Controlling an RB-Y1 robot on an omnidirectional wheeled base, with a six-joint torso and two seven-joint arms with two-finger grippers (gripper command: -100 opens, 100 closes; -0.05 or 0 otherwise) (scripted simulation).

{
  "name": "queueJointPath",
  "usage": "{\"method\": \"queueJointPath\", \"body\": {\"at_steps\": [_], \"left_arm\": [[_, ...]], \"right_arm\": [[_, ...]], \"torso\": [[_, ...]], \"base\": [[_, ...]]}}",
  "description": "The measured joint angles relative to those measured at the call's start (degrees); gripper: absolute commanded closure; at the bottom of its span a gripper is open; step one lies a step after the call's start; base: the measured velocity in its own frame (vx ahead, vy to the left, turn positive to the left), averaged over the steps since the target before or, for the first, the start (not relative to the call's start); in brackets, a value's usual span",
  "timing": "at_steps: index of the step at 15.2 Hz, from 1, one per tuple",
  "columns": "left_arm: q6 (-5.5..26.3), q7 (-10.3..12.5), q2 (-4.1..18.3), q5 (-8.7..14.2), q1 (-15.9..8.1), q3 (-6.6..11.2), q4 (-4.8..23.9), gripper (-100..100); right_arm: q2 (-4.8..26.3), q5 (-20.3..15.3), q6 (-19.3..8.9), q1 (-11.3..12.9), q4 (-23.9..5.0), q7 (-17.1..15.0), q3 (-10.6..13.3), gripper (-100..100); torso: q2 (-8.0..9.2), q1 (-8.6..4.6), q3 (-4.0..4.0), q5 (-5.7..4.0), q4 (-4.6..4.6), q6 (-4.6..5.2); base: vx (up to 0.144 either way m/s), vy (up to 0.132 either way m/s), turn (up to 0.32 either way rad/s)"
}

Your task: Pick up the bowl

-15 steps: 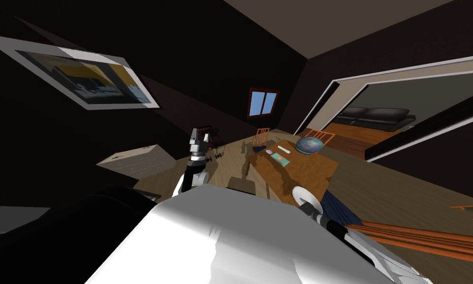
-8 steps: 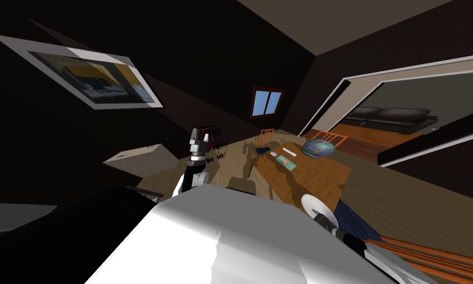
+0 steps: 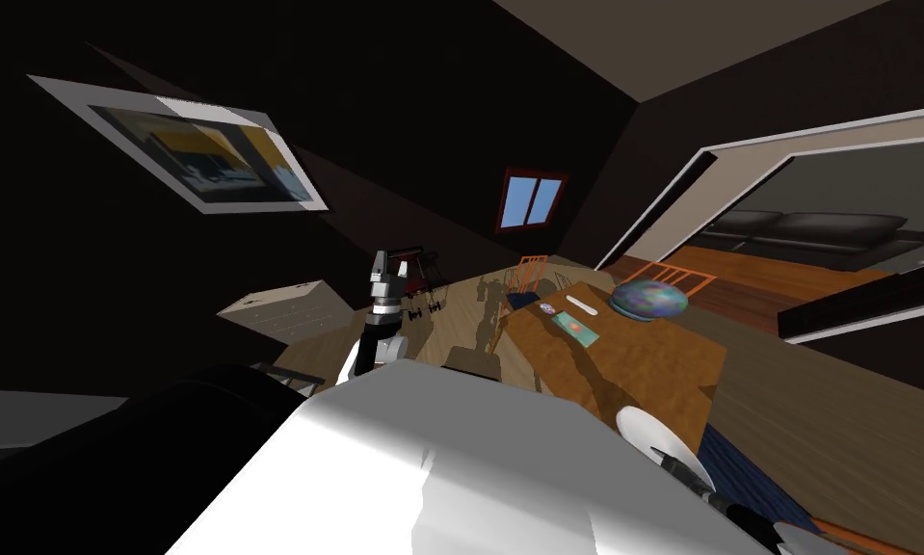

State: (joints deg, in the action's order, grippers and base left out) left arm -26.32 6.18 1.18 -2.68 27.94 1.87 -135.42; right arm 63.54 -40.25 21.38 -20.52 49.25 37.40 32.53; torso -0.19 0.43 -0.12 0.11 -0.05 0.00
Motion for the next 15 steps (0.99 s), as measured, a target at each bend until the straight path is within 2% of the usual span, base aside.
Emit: {"method": "queueJointPath", "body": {"at_steps": [5, 6, 11, 15], "left_arm": [[0.0, 0.0, 0.0, 0.0, 0.0, 0.01, 0.0, 0], [0.0, 0.0, 0.0, 0.0, 0.0, 0.01, 0.0, 0], [0.0, 0.0, 0.0, 0.0, 0.0, 0.01, 0.0, 0], [0.0, 0.0, 0.0, 0.0, 0.0, 0.00, 0.0, 0]], "right_arm": [[-3.9, -0.5, -2.1, 1.1, -1.4, 0.6, 0.5, -100], [-4.1, -0.5, -2.2, 1.2, -1.6, 0.7, 0.5, 100], [-4.1, -0.5, -2.1, 1.2, -1.6, 0.6, 0.5, 100], [-1.0, -0.1, -0.7, 0.2, -0.3, 0.2, 0.1, 100]], "torso": [[0.40, -0.76, 0.24, -0.19, 0.09, 0.00], [0.40, -0.68, 0.24, -0.17, 0.10, 0.02], [0.35, -0.39, 0.21, -0.08, 0.08, -0.01], [0.35, 0.15, 0.20, 0.10, 0.06, 0.01]], "base": [[-0.012, -0.085, 0.062], [-0.003, -0.022, 0.005], [0.001, 0.004, -0.016], [0.008, 0.092, -0.077]]}}
